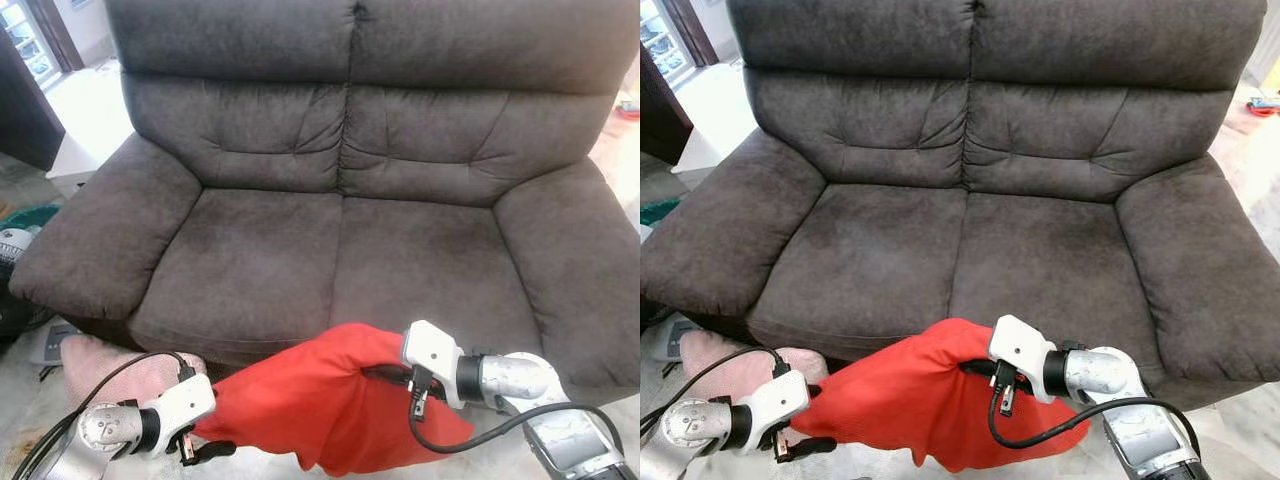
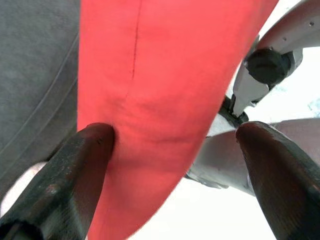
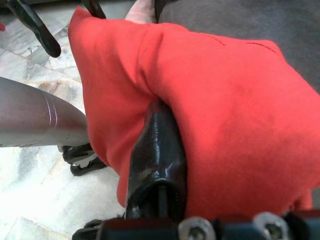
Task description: Move the pillow to the sofa from floor
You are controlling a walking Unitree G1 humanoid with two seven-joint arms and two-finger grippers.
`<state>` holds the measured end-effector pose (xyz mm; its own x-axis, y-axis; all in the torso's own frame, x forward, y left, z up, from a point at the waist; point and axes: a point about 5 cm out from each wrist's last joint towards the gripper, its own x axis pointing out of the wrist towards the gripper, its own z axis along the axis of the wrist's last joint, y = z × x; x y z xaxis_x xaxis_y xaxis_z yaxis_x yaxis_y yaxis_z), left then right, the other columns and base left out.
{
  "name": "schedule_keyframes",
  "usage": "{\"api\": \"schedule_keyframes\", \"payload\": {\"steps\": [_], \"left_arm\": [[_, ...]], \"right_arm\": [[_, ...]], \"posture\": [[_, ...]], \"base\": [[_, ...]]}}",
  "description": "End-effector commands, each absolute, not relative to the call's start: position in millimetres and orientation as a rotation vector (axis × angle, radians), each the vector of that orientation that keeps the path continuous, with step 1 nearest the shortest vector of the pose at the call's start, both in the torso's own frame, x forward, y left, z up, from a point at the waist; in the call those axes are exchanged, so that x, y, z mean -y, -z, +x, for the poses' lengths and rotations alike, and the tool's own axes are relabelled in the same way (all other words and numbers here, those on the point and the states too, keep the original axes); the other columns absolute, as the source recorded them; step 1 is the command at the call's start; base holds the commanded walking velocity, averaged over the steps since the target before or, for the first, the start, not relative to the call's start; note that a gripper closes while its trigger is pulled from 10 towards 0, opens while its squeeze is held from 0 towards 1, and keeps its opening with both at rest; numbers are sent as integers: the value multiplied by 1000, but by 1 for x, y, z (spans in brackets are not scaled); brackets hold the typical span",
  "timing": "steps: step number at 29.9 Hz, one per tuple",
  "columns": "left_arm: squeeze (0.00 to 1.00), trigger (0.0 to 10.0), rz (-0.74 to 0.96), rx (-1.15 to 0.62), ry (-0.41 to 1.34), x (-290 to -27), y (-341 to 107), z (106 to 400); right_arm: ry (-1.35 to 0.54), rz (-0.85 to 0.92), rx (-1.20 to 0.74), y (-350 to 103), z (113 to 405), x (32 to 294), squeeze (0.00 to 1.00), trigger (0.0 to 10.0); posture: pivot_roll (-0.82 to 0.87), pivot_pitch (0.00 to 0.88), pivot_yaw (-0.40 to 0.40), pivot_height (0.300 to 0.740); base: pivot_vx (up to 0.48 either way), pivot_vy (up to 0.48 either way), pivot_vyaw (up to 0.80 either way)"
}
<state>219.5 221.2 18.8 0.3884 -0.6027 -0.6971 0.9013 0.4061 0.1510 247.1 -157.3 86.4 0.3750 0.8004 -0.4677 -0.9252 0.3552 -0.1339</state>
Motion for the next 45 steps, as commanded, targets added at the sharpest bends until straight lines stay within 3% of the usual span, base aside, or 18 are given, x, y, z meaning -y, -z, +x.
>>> {"api": "schedule_keyframes", "payload": {"steps": [1, 8, 23, 34, 45], "left_arm": [[0, 10000, 588, -627, 1017, -226, -15, 218], [0, 10000, 709, -562, 888, -235, -17, 231], [0, 10000, 579, -576, 909, -227, -4, 225], [0, 10000, 700, -493, 749, -236, -7, 240], [0, 10000, 611, -519, 803, -222, 6, 233]], "right_arm": [[-1164, -424, -228, -108, 251, 149, 0, 10000], [-1166, -426, -227, -109, 251, 150, 0, 10000], [-1171, -428, -221, -111, 252, 150, 0, 10000], [-1179, -426, -224, -112, 250, 151, 0, 10000], [-1190, -422, -225, -112, 250, 149, 0, 10000]], "posture": [[145, 74, -5, 740], [143, 74, -6, 740], [138, 66, -9, 740], [135, 70, -12, 740], [132, 75, -15, 740]], "base": [[0, 0, 0], [0, 0, 0], [0, 0, 0], [0, 0, 0], [0, 0, 0]]}}
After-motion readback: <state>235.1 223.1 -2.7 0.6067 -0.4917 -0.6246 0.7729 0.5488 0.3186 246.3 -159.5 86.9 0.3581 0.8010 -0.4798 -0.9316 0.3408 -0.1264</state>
